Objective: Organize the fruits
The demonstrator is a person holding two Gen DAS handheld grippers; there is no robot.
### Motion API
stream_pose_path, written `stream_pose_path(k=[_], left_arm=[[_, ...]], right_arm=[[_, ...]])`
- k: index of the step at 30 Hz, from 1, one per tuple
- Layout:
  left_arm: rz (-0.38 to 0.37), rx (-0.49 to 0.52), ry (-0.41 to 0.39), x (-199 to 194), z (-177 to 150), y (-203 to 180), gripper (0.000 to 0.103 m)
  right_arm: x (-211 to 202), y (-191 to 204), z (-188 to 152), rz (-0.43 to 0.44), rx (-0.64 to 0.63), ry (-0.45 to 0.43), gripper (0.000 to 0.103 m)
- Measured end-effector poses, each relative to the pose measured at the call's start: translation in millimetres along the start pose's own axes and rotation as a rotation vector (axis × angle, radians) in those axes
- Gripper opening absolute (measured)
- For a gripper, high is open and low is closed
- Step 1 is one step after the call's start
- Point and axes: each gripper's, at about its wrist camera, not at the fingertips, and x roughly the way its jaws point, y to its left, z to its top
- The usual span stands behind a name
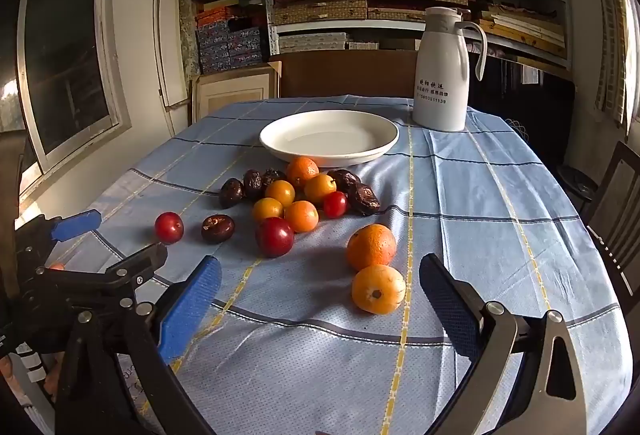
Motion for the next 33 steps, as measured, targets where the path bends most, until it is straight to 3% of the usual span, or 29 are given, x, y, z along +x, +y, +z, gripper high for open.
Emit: stream_pose_path(k=[33], left_arm=[[-0.002,0.000,0.007,0.1,-0.1,0.0,0.099]], right_arm=[[-7.4,5.7,0.2,-0.002,-0.006,-0.007,0.100]])
